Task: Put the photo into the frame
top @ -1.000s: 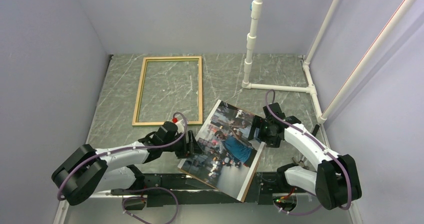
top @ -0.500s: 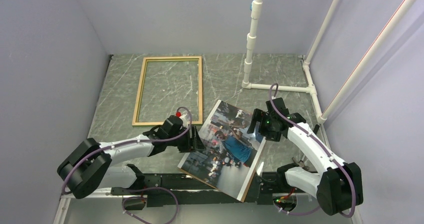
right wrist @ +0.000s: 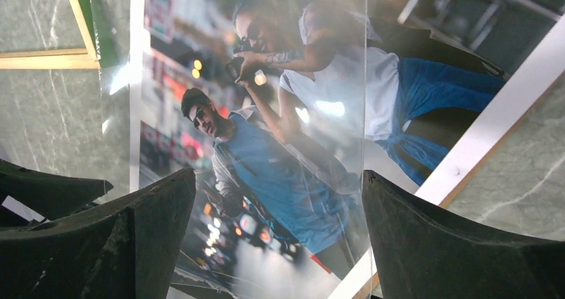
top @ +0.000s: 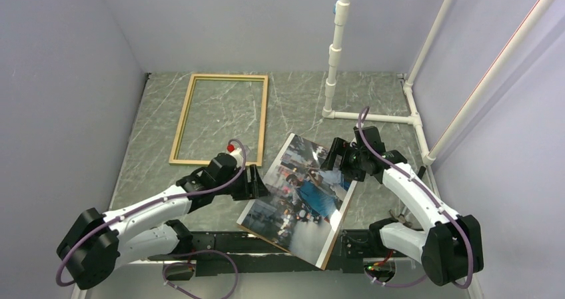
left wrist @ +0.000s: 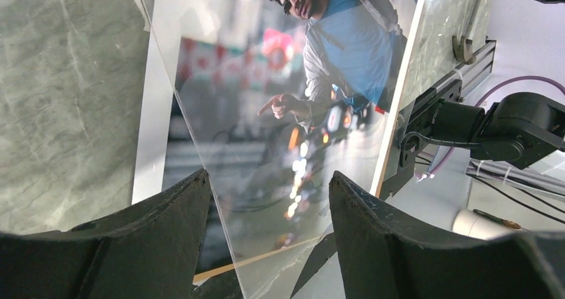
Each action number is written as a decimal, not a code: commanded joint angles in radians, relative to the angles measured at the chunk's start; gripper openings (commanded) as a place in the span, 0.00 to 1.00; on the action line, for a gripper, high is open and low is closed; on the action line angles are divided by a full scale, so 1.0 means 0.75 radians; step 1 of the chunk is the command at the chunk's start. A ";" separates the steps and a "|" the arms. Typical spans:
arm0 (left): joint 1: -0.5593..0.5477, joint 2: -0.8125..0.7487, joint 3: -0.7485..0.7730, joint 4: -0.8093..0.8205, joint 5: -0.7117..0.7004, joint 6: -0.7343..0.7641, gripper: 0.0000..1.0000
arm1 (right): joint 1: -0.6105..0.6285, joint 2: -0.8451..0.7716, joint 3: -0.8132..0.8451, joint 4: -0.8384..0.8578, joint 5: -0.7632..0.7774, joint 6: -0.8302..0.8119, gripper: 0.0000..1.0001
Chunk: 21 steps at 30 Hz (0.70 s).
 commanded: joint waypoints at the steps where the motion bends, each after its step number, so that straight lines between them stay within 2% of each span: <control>1: -0.017 -0.086 0.032 0.034 -0.018 -0.002 0.69 | 0.028 0.021 -0.021 0.081 -0.198 0.042 0.95; 4: -0.017 -0.103 0.031 0.023 -0.018 0.011 0.70 | 0.028 0.005 -0.036 0.061 -0.152 0.036 0.95; 14: -0.017 -0.166 0.107 -0.149 -0.097 0.052 0.70 | 0.029 -0.022 -0.076 0.138 -0.205 0.051 0.95; 21: -0.015 -0.289 0.046 -0.261 -0.241 -0.036 0.73 | 0.029 0.062 -0.110 0.342 -0.301 0.057 0.96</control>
